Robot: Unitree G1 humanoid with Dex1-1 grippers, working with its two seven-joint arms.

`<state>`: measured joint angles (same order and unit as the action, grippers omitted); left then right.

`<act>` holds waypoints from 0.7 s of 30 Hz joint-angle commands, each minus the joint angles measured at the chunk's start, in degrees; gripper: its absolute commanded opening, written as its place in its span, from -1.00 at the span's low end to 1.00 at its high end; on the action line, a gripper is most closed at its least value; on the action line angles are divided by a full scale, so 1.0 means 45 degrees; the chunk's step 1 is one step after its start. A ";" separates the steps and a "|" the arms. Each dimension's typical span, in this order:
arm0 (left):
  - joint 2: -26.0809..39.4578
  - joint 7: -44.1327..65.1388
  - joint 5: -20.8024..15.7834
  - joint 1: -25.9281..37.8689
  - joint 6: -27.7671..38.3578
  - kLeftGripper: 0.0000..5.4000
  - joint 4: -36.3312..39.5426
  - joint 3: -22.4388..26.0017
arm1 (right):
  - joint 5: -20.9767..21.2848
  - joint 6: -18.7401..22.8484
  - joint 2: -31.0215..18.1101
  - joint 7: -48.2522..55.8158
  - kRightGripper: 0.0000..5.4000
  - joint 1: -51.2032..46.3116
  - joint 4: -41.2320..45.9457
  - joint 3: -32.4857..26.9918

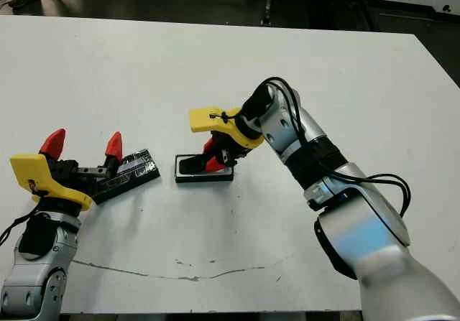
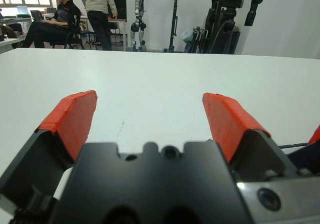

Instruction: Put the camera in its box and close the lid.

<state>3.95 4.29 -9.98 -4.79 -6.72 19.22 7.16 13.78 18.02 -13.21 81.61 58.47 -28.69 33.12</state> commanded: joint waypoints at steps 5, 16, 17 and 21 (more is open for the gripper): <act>0.0000 0.0081 -0.0146 -0.0189 -0.0062 1.00 -0.0061 0.0036 | -0.0223 0.0272 0.0139 0.0387 -0.39 -0.0421 0.0592 0.0457; -0.0003 0.0062 -0.0172 -0.0238 -0.0041 1.00 -0.0068 0.0036 | -0.0260 0.0121 0.0090 0.0294 -0.39 -0.0612 0.0243 0.0570; 0.0013 0.0033 -0.0116 -0.0246 -0.0067 1.00 -0.0045 0.0023 | -0.0275 -0.0033 0.0085 0.0251 -0.39 -0.0656 0.0142 0.0547; -0.0004 0.0047 -0.0122 -0.0265 -0.0037 1.00 -0.0010 0.0015 | -0.0392 -0.0754 0.0089 0.0235 -0.32 -0.0726 -0.0376 0.0449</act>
<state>3.95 4.53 -10.57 -5.01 -6.73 19.22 7.20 13.08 16.45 -13.63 80.83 57.64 -29.13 33.70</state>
